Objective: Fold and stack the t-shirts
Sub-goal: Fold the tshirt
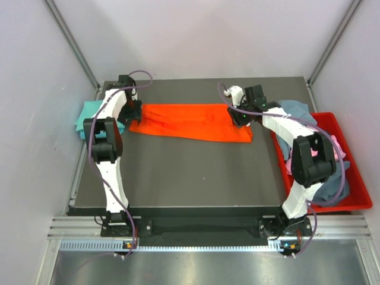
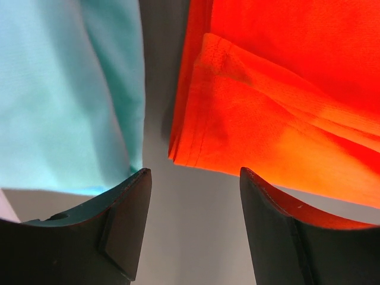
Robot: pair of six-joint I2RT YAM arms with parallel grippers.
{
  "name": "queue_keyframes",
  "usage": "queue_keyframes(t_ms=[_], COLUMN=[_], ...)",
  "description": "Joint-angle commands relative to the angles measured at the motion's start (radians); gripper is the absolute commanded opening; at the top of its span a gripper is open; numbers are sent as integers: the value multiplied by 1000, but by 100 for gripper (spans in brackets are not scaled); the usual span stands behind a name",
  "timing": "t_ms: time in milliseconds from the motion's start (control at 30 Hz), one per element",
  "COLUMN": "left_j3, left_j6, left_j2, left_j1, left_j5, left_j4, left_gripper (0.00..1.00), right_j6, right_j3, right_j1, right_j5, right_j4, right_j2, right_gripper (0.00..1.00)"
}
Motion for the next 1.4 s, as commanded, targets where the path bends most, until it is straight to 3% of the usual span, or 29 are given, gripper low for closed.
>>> queue_keyframes(t_ms=[0, 200, 333, 433, 467, 533, 833, 1067, 1367], left_j3=[23, 33, 34, 36, 31, 22, -194, -329, -493], left_j6=[-15, -11, -9, -5, -5, -5, -9, 1, 26], left_j2=[28, 61, 77, 84, 83, 68, -103, -212, -360], left_j1=[4, 4, 2, 4, 4, 2, -7, -19, -205], left_j5=[-10, -29, -31, -33, -28, -20, 56, 127, 167], left_j4=[5, 5, 8, 8, 7, -2, -19, -44, -67], left_gripper=[65, 61, 52, 31, 13, 0, 0, 0, 0], right_j6=[71, 88, 100, 107, 109, 111, 115, 132, 147], right_j3=[-11, 18, 38, 51, 58, 62, 85, 199, 458], right_j1=[-35, -63, -66, -66, -66, -66, -69, -69, -74], right_j5=[-62, -90, -95, -101, -101, -101, -29, 2, 0], right_j4=[-14, -25, -19, -22, -25, -26, -22, -54, -63], right_j2=[11, 72, 109, 138, 151, 160, 206, 295, 442], right_gripper=[44, 43, 43, 43, 43, 43, 43, 42, 41])
